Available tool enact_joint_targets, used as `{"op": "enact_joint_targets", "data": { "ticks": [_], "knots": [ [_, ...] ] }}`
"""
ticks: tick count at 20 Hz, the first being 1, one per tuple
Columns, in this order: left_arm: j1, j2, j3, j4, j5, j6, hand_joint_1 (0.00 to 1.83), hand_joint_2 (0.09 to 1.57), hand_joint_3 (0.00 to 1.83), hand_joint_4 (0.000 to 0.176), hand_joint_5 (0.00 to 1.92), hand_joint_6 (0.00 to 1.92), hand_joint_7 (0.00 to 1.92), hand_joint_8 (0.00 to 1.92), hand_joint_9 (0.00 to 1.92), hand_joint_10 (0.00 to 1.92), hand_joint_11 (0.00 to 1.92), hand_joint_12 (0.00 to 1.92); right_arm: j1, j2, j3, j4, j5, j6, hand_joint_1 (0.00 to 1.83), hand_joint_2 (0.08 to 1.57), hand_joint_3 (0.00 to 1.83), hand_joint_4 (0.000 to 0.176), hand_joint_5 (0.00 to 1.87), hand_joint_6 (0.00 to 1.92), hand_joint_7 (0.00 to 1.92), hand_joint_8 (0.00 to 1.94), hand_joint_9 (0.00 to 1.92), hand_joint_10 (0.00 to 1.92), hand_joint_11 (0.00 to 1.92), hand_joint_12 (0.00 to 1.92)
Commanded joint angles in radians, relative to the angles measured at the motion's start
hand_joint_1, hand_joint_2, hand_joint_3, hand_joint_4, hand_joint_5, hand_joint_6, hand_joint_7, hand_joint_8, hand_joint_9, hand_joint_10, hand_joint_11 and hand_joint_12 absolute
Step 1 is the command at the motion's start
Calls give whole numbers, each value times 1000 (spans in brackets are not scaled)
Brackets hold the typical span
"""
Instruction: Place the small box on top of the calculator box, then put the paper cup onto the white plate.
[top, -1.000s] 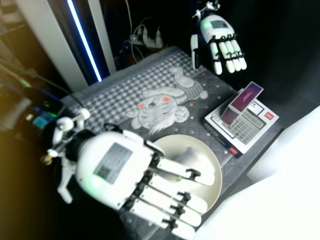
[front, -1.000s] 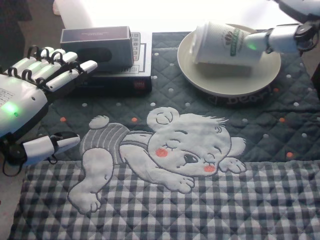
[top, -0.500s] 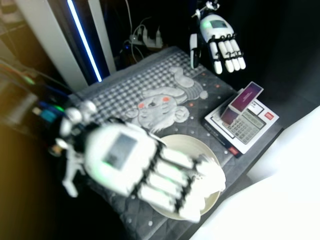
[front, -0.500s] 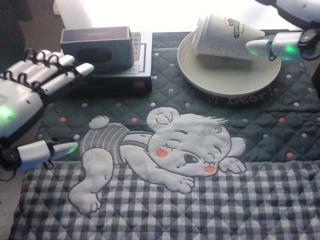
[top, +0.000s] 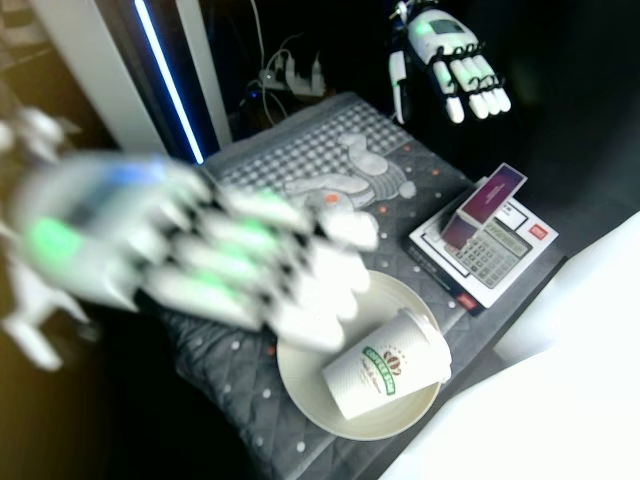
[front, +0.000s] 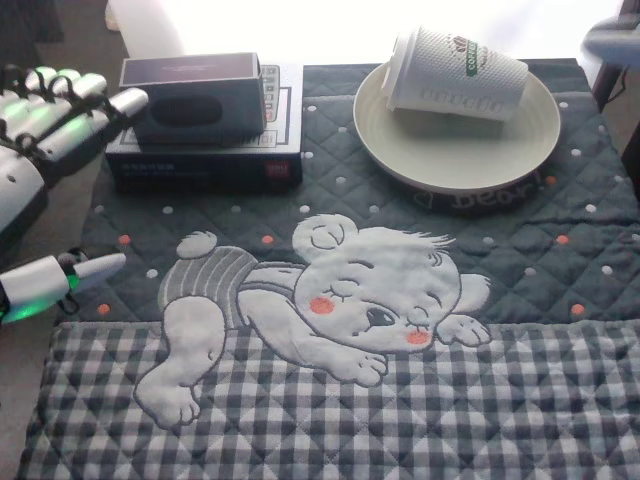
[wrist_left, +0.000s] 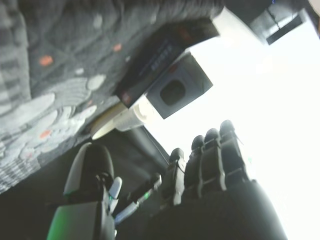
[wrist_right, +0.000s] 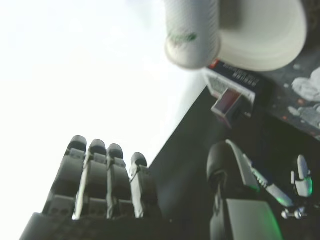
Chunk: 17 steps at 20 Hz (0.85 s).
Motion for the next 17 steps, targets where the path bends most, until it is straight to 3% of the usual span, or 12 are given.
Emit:
{"op": "enact_joint_targets", "data": {
  "ticks": [1, 2, 3, 6, 10, 13, 14, 15, 16, 17],
  "knots": [
    [1, 15, 1, 8, -143, -4, 693, 1173, 1, 154, 0, 0, 0, 0, 0, 0, 0, 0, 8, 32, -4, 9, 140, 0, 607, 1133, 0, 103, 0, 0, 0, 0, 0, 0, 0, 0],
    [6, 17, -1, 7, -155, -5, 686, 1168, 0, 172, 0, 0, 0, 0, 0, 0, 0, 0, 7, 58, -22, -1, 154, 0, 514, 1162, 8, 105, 0, 0, 0, 0, 0, 0, 0, 0],
    [11, 22, -5, 5, -169, -9, 721, 1178, 2, 175, 0, 0, 0, 0, 0, 0, 0, 0, 6, 74, -36, -5, 171, 0, 450, 1181, 16, 91, 0, 0, 0, 0, 0, 0, 0, 0],
    [27, 33, -14, 5, -212, -29, 772, 1187, 1, 176, 0, 0, 0, 0, 0, 0, 0, 0, 3, 129, -80, -34, 181, 0, 298, 1190, 15, 55, 0, 0, 0, 0, 0, 0, 0, 0],
    [46, 50, -30, 6, -268, -30, 758, 1207, 7, 176, 0, 0, 0, 0, 0, 0, 0, 0, -3, 190, -131, -74, 187, 0, 78, 1185, 5, 25, 0, 0, 0, 0, 0, 0, 0, 0],
    [59, 55, -33, 6, -301, -45, 764, 1232, 8, 176, 0, 0, 0, 0, 0, 0, 0, 0, -7, 225, -160, -82, 212, 1, 0, 1127, 0, 41, 0, 0, 0, 0, 0, 0, 0, 0],
    [61, 56, -33, 5, -307, -52, 745, 1253, 14, 176, 0, 0, 0, 0, 0, 0, 0, 0, -8, 240, -171, -82, 223, 3, 0, 1110, 0, 18, 0, 0, 0, 0, 0, 0, 0, 0],
    [65, 59, -33, 3, -314, -56, 747, 1272, 20, 176, 0, 0, 0, 0, 0, 0, 0, 0, -11, 259, -182, -84, 236, 7, 0, 1096, 0, 32, 0, 0, 0, 0, 0, 0, 0, 0],
    [68, 62, -34, 3, -321, -58, 746, 1304, 19, 176, 0, 0, 0, 0, 0, 0, 0, 0, -13, 276, -193, -93, 241, 13, 0, 1086, 0, 60, 0, 0, 0, 0, 0, 0, 0, 0],
    [72, 64, -37, 3, -329, -58, 746, 1312, 18, 176, 0, 0, 0, 0, 0, 0, 0, 0, -14, 295, -202, -120, 241, 37, 0, 1080, 0, 70, 0, 0, 0, 0, 0, 0, 0, 0]
  ]
}}
